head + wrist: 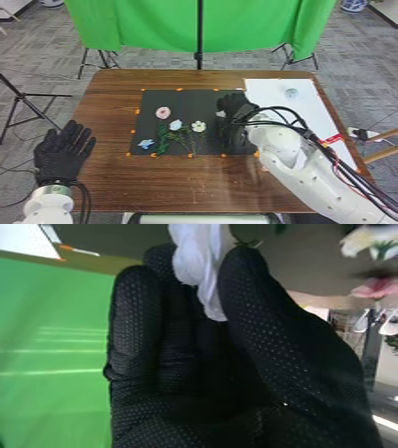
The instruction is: Arrange flowers
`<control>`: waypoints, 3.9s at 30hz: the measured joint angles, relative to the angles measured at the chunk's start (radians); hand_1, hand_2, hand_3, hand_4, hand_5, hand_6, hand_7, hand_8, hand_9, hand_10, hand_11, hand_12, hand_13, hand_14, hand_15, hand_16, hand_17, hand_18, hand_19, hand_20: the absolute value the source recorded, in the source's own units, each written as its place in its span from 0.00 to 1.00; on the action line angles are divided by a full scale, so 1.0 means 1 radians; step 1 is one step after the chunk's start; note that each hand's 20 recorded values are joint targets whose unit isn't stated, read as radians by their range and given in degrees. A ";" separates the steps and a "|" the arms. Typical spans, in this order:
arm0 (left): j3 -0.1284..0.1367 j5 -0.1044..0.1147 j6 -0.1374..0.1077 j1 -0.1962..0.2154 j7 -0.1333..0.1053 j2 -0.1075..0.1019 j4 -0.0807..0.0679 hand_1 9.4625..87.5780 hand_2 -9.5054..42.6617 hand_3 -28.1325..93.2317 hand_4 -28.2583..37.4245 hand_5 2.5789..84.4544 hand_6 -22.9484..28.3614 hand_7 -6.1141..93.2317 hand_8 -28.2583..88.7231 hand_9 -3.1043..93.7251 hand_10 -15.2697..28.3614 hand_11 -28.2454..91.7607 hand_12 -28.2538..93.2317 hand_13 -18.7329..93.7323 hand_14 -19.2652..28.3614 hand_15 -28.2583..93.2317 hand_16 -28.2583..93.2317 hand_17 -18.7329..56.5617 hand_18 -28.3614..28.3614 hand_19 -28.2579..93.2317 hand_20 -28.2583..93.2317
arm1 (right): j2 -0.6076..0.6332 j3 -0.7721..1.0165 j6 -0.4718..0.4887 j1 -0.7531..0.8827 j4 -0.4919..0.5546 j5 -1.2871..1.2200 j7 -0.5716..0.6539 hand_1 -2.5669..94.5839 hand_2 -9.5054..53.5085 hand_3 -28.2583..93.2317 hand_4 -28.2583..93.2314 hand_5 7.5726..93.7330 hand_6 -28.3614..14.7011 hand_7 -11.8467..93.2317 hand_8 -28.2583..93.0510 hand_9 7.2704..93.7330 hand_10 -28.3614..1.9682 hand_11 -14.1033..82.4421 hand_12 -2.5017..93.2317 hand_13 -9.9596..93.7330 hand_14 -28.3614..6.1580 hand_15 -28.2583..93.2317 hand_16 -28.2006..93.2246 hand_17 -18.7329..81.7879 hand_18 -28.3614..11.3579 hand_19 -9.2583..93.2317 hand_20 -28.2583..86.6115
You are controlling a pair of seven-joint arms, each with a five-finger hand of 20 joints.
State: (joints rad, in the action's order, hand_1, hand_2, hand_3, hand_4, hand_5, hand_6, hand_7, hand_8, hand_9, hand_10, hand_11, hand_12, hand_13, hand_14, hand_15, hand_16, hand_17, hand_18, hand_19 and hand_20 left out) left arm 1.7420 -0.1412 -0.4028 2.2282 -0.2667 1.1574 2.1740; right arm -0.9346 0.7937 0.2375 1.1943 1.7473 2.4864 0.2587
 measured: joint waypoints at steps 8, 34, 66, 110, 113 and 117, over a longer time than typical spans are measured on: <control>0.002 -0.004 0.000 0.010 -0.012 0.000 0.001 0.25 0.48 0.85 0.00 0.51 0.61 0.26 0.15 0.41 0.67 0.48 0.35 0.35 0.68 0.61 0.18 0.18 0.73 0.51 0.38 | 0.000 0.026 0.041 0.028 0.010 0.019 -0.012 0.58 0.00 0.91 0.00 0.50 0.51 0.28 0.13 0.49 0.29 0.33 0.20 0.51 0.33 0.56 0.34 0.44 0.21 0.74 0.40; 0.002 0.007 0.041 0.013 -0.029 0.002 -0.004 0.25 0.46 0.85 0.00 0.52 0.61 0.26 0.15 0.43 0.67 0.47 0.35 0.40 0.70 0.61 0.20 0.19 0.74 0.51 0.38 | -0.025 0.192 -0.235 0.004 -0.069 -0.144 0.160 0.48 0.00 0.91 0.00 0.39 0.52 0.28 0.13 0.30 0.31 0.26 0.16 0.32 0.24 0.49 0.31 0.32 0.21 0.64 0.36; -0.012 0.131 0.022 0.014 -0.073 0.003 -0.003 0.25 0.47 0.85 0.00 0.55 0.61 0.27 0.15 0.45 0.67 0.49 0.35 0.43 0.71 0.64 0.20 0.19 0.75 0.52 0.39 | -0.192 0.579 0.020 -0.030 -0.508 0.114 -0.127 0.67 0.01 0.82 0.00 0.56 0.70 0.45 0.16 0.65 0.68 0.36 0.48 0.61 0.64 0.72 0.63 0.48 0.29 0.86 0.66; -0.040 0.141 0.023 -0.076 -0.026 -0.012 -0.050 0.24 0.43 0.87 0.00 0.56 0.61 0.28 0.14 0.47 0.67 0.49 0.35 0.44 0.70 0.64 0.20 0.20 0.75 0.51 0.39 | -0.123 0.474 -0.166 0.501 0.102 0.043 -0.114 0.51 0.00 0.86 0.00 0.59 0.64 0.35 0.11 0.66 0.51 0.43 0.32 0.61 0.49 0.70 0.46 0.46 0.24 0.80 0.55; -0.040 0.141 0.024 -0.077 -0.025 -0.013 -0.050 0.24 0.43 0.87 0.00 0.56 0.61 0.29 0.14 0.47 0.67 0.49 0.35 0.44 0.70 0.64 0.20 0.20 0.75 0.51 0.39 | -0.137 0.460 -0.161 0.494 0.103 0.037 -0.114 0.49 0.00 0.87 0.00 0.57 0.62 0.34 0.11 0.64 0.49 0.45 0.26 0.60 0.48 0.70 0.45 0.45 0.23 0.80 0.55; -0.040 0.141 0.025 -0.076 -0.024 -0.014 -0.050 0.24 0.43 0.87 0.00 0.56 0.61 0.28 0.14 0.47 0.67 0.49 0.35 0.44 0.70 0.64 0.20 0.20 0.75 0.51 0.39 | -0.146 0.453 -0.146 0.494 0.110 0.038 -0.113 0.46 0.00 0.87 0.00 0.54 0.60 0.32 0.12 0.60 0.43 0.41 0.25 0.59 0.44 0.71 0.45 0.44 0.22 0.79 0.55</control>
State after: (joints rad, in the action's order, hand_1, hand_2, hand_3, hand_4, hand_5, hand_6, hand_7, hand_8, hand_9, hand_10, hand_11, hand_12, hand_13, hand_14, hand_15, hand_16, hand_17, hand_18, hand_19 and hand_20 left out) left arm 1.7018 -0.0003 -0.3782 2.1522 -0.2906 1.1435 2.1239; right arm -1.0803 1.2471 0.0916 1.6881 1.8573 2.5243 0.1455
